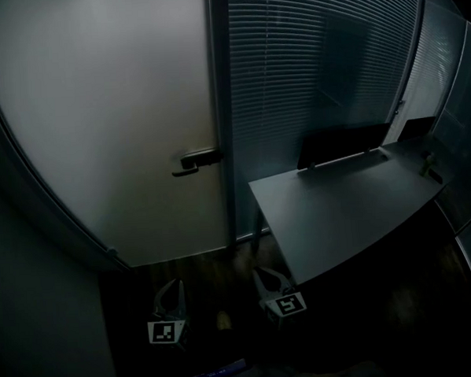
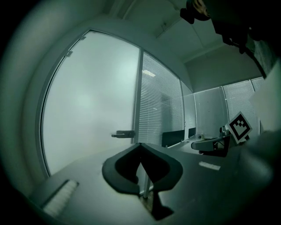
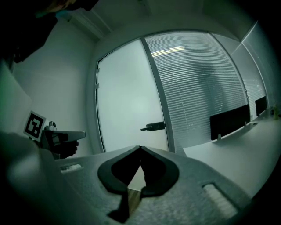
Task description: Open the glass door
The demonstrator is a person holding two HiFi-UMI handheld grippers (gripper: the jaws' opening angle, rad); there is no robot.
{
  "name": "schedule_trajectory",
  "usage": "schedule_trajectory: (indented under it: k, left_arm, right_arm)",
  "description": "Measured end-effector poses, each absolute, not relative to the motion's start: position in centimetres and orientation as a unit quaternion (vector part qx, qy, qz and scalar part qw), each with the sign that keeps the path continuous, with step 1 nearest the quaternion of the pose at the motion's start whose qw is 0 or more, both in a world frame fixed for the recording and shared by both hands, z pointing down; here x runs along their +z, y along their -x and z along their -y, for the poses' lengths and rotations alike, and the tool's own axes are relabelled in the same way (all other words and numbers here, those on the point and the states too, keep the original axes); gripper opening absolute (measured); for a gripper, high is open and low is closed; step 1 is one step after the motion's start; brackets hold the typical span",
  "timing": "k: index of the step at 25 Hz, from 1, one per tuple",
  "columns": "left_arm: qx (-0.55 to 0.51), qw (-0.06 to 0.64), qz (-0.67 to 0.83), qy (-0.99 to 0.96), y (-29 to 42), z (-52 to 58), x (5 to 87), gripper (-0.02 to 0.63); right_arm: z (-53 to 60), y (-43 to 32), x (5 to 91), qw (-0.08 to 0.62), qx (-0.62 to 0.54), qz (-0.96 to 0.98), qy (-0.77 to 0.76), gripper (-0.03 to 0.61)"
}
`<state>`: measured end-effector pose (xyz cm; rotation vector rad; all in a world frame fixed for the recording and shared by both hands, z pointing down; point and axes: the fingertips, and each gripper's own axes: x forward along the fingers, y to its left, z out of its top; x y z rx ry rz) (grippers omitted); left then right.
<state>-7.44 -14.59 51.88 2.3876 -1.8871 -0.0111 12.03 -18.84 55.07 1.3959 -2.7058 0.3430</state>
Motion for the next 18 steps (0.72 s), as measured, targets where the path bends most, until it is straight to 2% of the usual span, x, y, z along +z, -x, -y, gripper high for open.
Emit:
schedule_trajectory:
  k: [18]
  left_arm:
    - [-0.006, 0.066, 0.589, -0.805, 14.2, 27.0, 51.9, 0.005]
  right_arm:
    - [30.1, -4.1, 53.8, 0.040, 0.112, 0.874, -0.472, 0.002]
